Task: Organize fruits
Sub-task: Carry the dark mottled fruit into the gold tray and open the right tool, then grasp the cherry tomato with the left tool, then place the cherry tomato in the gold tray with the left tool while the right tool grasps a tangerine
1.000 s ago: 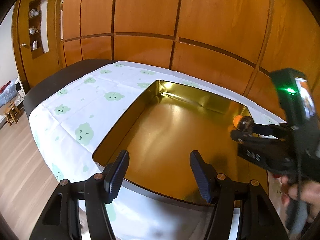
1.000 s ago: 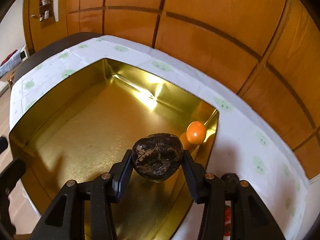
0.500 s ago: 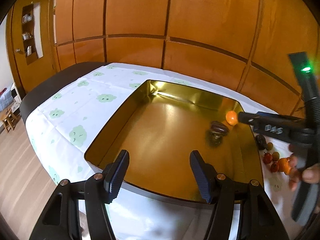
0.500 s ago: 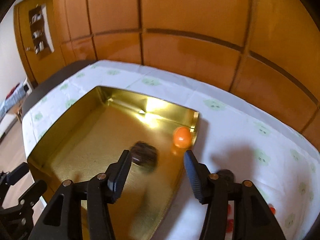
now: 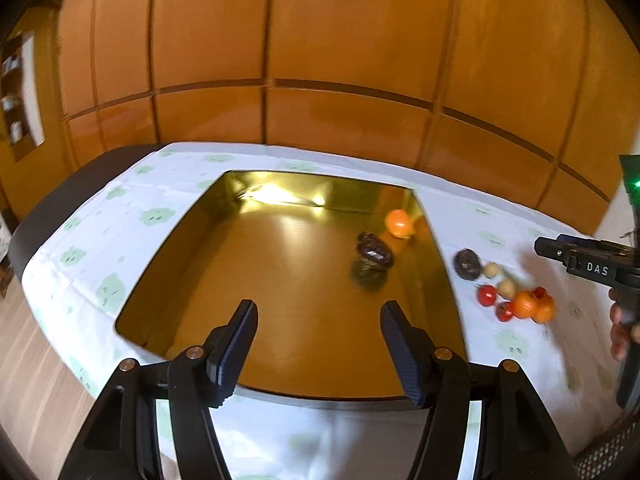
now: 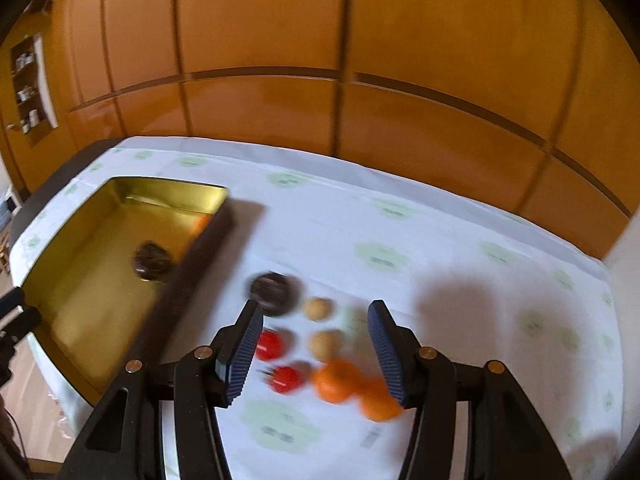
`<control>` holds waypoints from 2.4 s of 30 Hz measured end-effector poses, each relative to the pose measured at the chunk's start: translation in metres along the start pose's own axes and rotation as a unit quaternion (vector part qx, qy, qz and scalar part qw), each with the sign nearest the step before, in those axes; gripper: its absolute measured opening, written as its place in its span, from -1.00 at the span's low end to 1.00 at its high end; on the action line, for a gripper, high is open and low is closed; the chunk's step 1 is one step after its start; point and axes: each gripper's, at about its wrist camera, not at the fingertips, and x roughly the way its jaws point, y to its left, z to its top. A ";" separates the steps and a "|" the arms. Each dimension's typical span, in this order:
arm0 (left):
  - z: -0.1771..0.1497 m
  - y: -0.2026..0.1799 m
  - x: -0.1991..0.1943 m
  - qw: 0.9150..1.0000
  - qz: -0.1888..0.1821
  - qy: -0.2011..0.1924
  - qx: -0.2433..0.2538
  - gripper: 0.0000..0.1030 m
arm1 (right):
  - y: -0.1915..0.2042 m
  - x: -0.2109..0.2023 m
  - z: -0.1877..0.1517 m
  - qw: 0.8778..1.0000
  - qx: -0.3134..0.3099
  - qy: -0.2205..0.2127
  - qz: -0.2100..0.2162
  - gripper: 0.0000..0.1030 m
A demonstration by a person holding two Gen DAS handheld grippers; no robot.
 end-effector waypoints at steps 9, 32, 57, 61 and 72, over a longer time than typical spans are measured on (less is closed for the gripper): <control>0.012 -0.047 -0.001 0.996 -0.064 0.006 0.067 0.26 | -0.070 -0.004 -0.009 0.998 0.029 0.008 -0.048 0.07; -0.002 -0.186 0.071 0.957 -0.197 0.138 0.165 -0.38 | -0.163 0.002 -0.024 0.989 0.142 0.017 -0.026 0.07; -0.013 -0.206 0.120 0.965 -0.148 0.154 0.154 -0.49 | -0.167 0.005 -0.023 0.987 0.159 0.023 -0.007 0.07; -0.022 -0.195 0.101 0.964 -0.155 0.134 0.169 -0.49 | -0.173 0.013 -0.026 0.984 0.176 0.041 0.005 0.07; -0.047 -0.180 0.094 0.965 -0.159 0.120 0.168 -0.49 | -0.160 0.036 -0.034 0.966 0.210 0.101 0.114 -0.03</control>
